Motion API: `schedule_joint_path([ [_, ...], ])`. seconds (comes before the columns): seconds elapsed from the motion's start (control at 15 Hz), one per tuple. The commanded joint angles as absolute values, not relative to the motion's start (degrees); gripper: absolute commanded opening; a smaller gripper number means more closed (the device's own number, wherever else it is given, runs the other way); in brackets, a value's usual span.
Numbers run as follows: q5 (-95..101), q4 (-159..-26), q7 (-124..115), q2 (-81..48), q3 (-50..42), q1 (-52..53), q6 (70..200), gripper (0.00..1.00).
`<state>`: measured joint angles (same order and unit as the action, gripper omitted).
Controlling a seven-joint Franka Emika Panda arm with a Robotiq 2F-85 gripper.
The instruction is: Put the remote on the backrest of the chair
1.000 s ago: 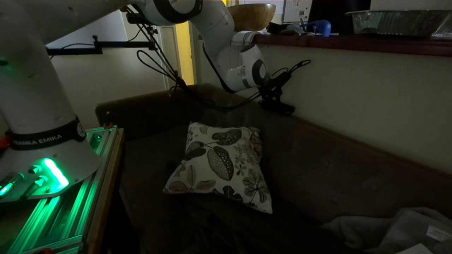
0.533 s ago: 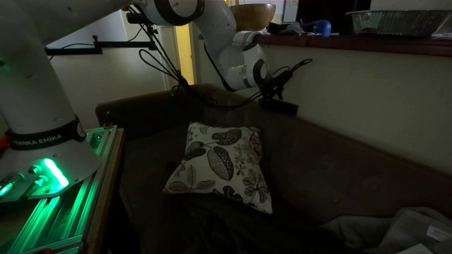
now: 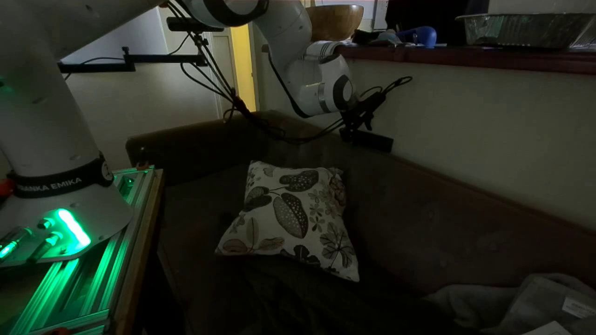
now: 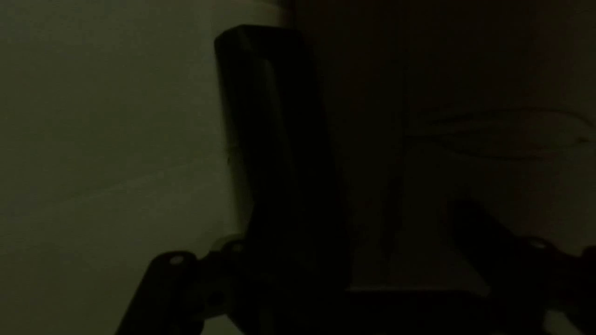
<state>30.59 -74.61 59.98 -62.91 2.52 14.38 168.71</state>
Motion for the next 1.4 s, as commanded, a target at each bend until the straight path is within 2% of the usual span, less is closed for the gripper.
schedule_joint_path([
  [0.0,30.80,-82.27,59.14,-57.00,2.38,14.32,168.03,1.00],
  [0.4,31.00,-90.30,59.12,-50.82,3.12,13.81,168.86,1.00],
  [0.73,29.12,-104.55,61.55,-42.47,7.80,8.80,166.39,1.00],
  [1.33,22.00,-131.47,45.86,-29.50,7.56,-2.15,179.42,1.00],
])
